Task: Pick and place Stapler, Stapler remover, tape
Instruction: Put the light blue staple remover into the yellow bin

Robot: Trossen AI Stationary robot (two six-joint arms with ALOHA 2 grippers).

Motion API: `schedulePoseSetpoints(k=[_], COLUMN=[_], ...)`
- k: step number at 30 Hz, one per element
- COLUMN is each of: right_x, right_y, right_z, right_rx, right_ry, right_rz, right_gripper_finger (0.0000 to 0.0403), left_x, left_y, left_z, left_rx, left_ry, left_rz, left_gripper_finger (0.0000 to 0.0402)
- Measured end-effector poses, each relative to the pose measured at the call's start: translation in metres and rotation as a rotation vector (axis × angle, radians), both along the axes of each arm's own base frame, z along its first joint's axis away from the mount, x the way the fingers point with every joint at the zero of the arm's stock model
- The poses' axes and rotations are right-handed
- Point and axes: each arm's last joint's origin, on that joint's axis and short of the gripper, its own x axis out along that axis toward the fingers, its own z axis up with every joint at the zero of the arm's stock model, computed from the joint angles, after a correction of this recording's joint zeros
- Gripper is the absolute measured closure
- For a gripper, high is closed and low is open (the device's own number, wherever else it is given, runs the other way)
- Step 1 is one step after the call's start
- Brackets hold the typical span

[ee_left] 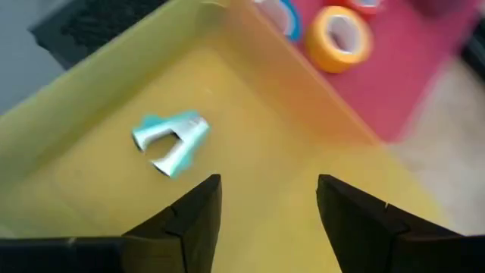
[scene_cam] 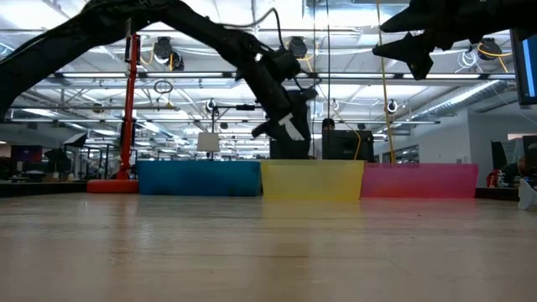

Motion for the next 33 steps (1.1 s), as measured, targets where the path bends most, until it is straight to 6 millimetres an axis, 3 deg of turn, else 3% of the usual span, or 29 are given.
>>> schedulePoseSetpoints(k=[8,12,17,20,27,33], right_x=[-0.003,-0.006,-0.008,-0.008,-0.012,-0.015], right_y=[0.017,0.025,0.029,0.030,0.031,0.031], right_z=[-0.011,-0.020,-0.020,-0.015,-0.008,-0.009], right_rx=[0.016,0.162,0.465,0.542,0.503,0.448], right_ry=[0.118,0.218,0.241,0.215,0.146,0.159], right_rz=[0.144,0.158,0.137,0.184,0.223,0.234], right_gripper_finger=[0.0206,0.0208,0.0221,0.0226,0.0223,0.0226], left_x=[-0.020,-0.022,-0.019,-0.017,-0.021,-0.031], left_y=[-0.037,-0.065,-0.104,-0.127,-0.173,-0.195], left_z=[0.048,0.066,0.084,0.089,0.097,0.095], left_rx=[0.030,0.115,0.170,0.180,0.172,0.183], left_ry=[0.090,0.133,0.115,0.116,0.159,0.118], left_rz=[-0.084,-0.158,-0.269,-0.330,-0.448,-0.477], left_gripper_finger=[0.0183,0.0183,0.0183,0.0183,0.0183,0.0183])
